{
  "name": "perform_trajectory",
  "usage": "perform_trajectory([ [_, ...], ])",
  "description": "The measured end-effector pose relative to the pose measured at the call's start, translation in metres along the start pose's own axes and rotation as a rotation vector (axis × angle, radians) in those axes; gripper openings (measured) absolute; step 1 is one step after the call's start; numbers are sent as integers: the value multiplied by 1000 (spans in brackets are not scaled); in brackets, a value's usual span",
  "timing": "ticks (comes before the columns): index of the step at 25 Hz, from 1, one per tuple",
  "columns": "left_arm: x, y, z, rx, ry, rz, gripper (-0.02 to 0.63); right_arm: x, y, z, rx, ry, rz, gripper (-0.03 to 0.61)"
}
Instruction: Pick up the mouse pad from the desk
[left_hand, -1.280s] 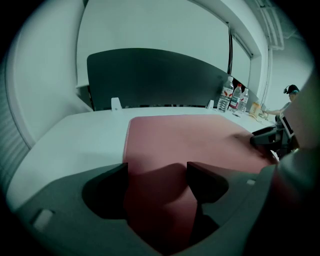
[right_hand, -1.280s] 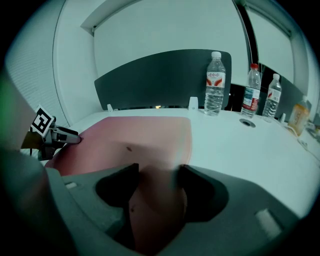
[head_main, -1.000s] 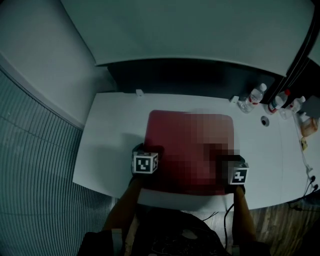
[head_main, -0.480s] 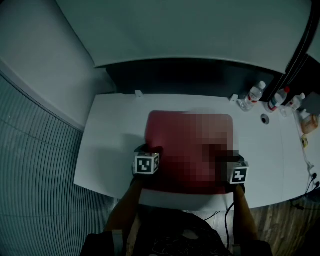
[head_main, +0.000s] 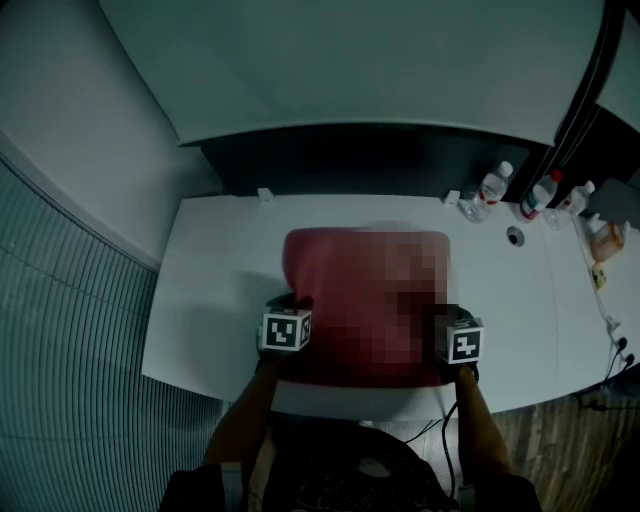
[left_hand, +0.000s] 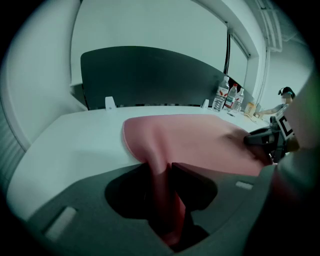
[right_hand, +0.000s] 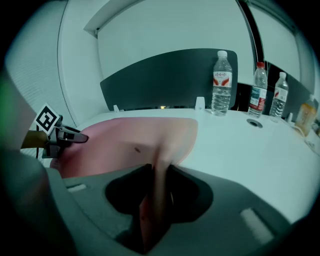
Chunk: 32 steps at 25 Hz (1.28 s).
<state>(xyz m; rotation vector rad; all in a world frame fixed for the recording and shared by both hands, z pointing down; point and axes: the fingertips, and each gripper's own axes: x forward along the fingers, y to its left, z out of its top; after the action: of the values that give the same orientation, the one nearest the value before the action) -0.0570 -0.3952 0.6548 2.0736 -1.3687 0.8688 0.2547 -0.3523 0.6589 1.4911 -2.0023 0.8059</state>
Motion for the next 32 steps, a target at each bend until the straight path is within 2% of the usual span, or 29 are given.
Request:
perform_trajectory([
  [7, -15, -13, 14, 8, -26, -31, 109, -12, 5, 10, -18, -33, -1, 95],
  [15, -41, -30, 30, 37, -85, -56, 90, -33, 17, 21, -21, -72, -2, 89],
  [24, -74, -44, 40, 51, -155, -49, 78, -61, 37, 38, -69, -159, 12, 83],
  [32, -105, -54, 47, 72, -197, -21, 77, -88, 45, 41, -66, -190, 5, 81],
])
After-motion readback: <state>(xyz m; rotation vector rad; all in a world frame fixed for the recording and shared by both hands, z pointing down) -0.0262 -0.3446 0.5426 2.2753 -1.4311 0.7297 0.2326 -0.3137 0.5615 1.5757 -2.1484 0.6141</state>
